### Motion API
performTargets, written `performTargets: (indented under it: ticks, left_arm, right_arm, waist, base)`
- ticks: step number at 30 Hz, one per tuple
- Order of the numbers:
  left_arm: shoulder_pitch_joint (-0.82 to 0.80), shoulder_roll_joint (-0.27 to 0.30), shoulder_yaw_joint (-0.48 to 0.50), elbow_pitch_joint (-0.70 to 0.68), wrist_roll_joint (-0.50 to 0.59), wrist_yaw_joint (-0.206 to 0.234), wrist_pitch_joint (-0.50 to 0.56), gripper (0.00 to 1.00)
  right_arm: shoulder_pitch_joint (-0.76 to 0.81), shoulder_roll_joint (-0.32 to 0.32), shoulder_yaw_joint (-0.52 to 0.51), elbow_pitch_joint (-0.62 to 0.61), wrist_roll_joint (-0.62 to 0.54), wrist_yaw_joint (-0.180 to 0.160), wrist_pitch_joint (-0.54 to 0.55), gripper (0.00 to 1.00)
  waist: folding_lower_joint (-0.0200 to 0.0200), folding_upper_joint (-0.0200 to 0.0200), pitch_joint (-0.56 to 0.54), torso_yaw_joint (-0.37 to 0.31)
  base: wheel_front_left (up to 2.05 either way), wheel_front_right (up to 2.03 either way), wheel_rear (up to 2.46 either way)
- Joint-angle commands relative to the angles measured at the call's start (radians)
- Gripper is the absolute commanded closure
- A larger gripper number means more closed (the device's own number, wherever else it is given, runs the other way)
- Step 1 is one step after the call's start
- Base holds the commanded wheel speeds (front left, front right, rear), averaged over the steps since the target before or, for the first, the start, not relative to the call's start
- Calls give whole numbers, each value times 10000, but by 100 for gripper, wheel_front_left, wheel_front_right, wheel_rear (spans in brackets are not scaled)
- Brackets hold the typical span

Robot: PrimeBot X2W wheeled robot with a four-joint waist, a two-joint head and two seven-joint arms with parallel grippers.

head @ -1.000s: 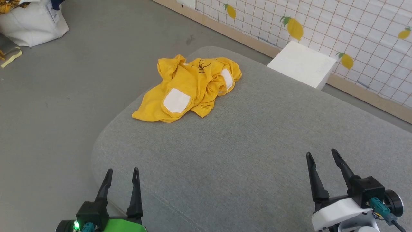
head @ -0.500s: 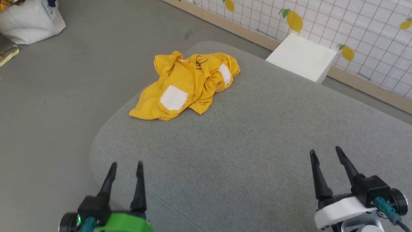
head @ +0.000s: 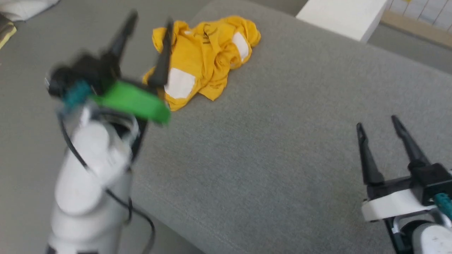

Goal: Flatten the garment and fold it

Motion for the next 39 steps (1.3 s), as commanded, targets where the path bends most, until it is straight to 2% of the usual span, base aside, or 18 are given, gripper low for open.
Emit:
performTargets:
  ticks: [1,7,10,13,17,21,28,38,39]
  left_arm:
    - [-576,173,39,206,-273,-69,275,0]
    - [-2710,933,-92,1566,-905,-117,1799,0]
    - [-3440,1103,41,2310,-1184,-120,2284,0]
    - [-3856,1368,31,2885,-1173,-119,2584,0]
    - [-3990,1995,-236,3526,-778,-107,3042,0]
    - [-3810,2245,-133,4004,-772,84,3269,0]
    - [-3419,2144,39,4436,-1183,210,3451,0]
    - [-3055,2018,-346,5267,-1108,445,4224,0]
    - [-3051,2045,-356,5305,-1080,500,4233,70]
  right_arm:
    - [-201,-150,-7,-287,-26,-19,120,0]
    - [-542,-727,68,-1392,125,-19,673,0]
    - [-729,-955,85,-1767,211,-19,882,0]
    - [-876,-1108,144,-2037,287,-19,1015,0]
    - [-1110,-1250,171,-2522,356,-19,1160,0]
    - [-1226,-1456,-11,-2991,407,-19,1326,0]
    - [-1214,-1745,-366,-3496,505,-19,1568,0]
    - [-1111,-1955,-434,-3767,617,-19,1836,0]
    - [-1124,-1968,-423,-3765,632,-19,1846,0]
  waist:
    - [0,0,1118,-309]
    - [0,0,2275,-773]
    - [0,0,2776,-1033]
    - [0,0,3136,-1319]
    - [0,0,3663,-1733]
    - [0,0,4212,-2006]
    - [0,0,4815,-2075]
    - [0,0,4941,-1989]
    - [0,0,4915,-1988]
  base:
    - [0,0,0]
    - [0,0,0]
    - [0,0,0]
    - [0,0,0]
    - [0,0,0]
    - [0,0,0]
    - [0,0,0]
    - [0,0,0]
    - [0,0,0]
